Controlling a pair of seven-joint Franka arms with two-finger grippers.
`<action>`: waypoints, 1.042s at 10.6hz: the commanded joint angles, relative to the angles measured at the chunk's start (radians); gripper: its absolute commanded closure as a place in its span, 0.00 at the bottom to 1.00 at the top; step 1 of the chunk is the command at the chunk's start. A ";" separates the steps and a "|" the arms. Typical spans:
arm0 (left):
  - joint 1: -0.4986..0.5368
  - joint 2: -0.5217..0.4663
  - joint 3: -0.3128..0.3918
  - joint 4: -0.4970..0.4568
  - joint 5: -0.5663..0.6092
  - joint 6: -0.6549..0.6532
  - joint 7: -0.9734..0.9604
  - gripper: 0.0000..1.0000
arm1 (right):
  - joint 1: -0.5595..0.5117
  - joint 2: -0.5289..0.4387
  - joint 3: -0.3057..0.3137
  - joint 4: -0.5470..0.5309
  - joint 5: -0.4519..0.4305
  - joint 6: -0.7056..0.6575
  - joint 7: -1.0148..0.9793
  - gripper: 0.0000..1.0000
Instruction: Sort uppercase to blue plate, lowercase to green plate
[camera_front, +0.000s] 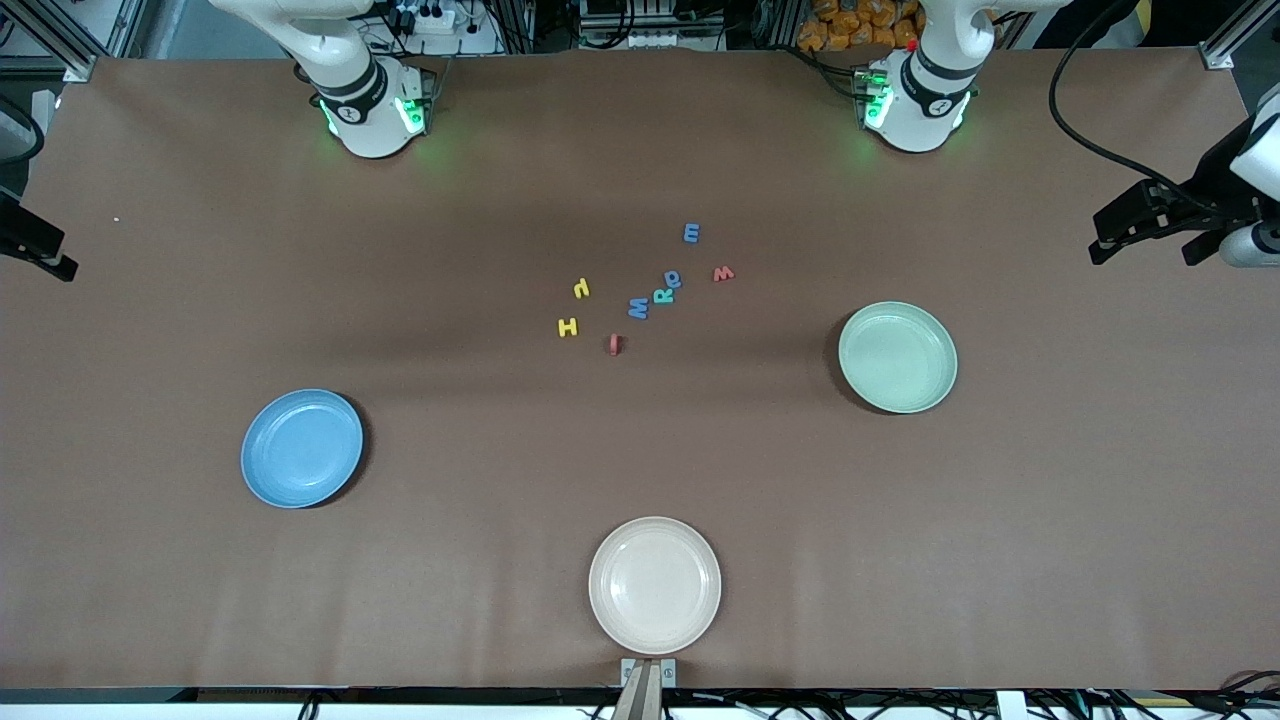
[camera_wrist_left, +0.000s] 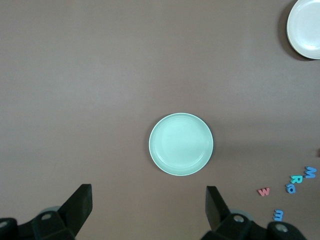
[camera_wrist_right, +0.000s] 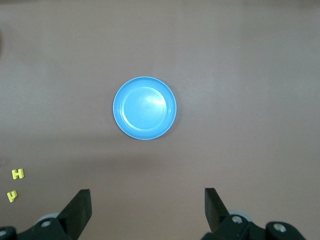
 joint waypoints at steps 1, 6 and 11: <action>0.004 -0.008 -0.002 0.004 0.016 0.005 -0.015 0.00 | 0.001 -0.004 0.005 -0.005 0.004 0.006 -0.016 0.00; 0.001 -0.008 -0.007 -0.001 0.008 0.008 -0.018 0.00 | -0.004 -0.002 0.005 -0.016 0.004 0.005 -0.020 0.00; -0.014 0.021 -0.078 -0.014 0.009 0.010 -0.123 0.00 | -0.007 0.004 0.003 -0.020 0.004 0.005 -0.020 0.00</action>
